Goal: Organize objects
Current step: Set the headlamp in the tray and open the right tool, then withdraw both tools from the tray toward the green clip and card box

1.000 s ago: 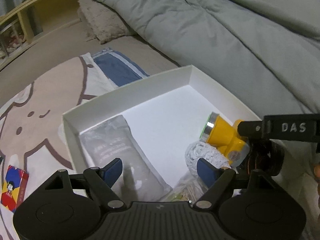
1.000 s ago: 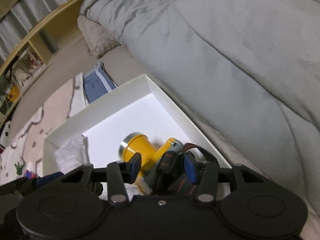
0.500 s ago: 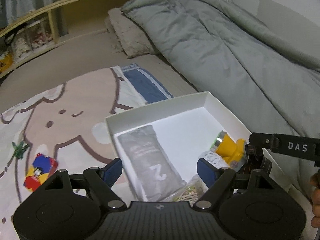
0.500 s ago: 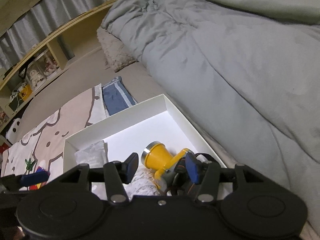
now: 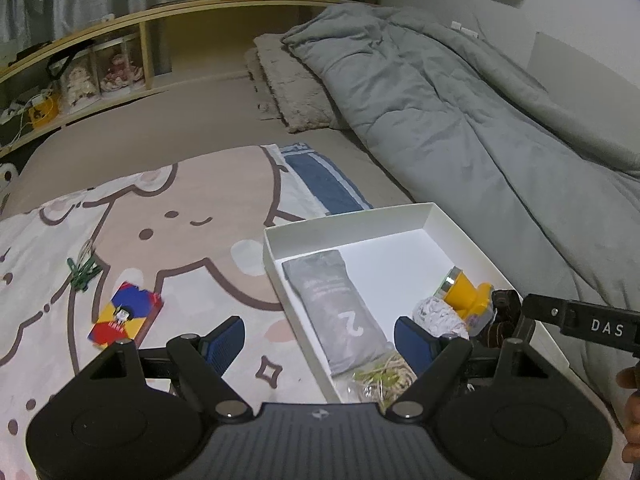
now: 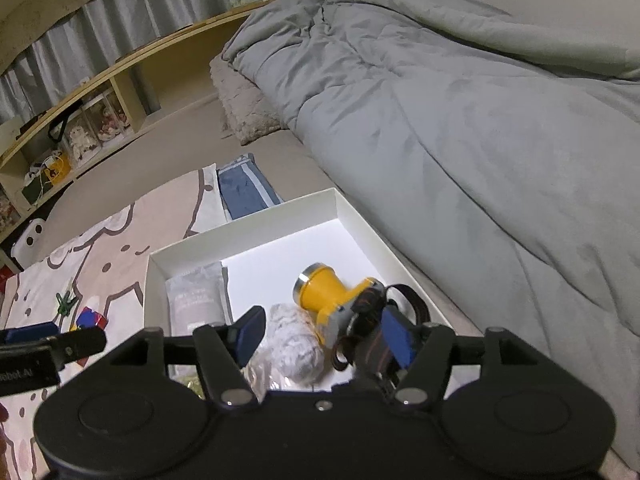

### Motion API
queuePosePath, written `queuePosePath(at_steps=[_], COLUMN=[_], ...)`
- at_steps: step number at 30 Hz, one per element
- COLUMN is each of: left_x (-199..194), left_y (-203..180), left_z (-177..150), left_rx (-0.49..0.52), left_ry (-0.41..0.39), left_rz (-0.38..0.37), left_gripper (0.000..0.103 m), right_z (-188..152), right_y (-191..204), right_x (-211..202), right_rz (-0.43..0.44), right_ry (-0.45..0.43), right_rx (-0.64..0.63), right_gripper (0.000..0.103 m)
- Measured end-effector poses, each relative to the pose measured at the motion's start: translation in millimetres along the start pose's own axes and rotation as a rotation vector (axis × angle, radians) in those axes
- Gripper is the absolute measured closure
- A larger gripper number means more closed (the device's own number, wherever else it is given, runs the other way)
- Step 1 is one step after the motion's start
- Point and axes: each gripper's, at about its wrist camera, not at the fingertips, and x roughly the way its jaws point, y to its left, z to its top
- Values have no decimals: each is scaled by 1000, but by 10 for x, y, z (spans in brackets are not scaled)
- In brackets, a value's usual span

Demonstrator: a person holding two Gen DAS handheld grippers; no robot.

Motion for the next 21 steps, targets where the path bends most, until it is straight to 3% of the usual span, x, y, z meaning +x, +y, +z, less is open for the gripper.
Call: queuePosePath(at_steps=[6,11,17,21], left_x=[-123,-239,-303,-337], left_y=[78,162,261,324], left_z=[-108,-205,-323,-366], left_rx=[-7,-20,-26,-29], left_ry=[-4,-26,-29,-31], left_rz=[15,30,55,58], left_gripper=[11,1,0,0], right_z=[-129,-246,-318,-371], right_y=[23,54,108,156], right_x=[-168,-276,-360,-384], right_rz=[-19,-34,-43,-65], right_ry=[-19,-25,-37,-39], right_rx=[-17,-41,-63,-93], right_gripper=[26,13,0,0])
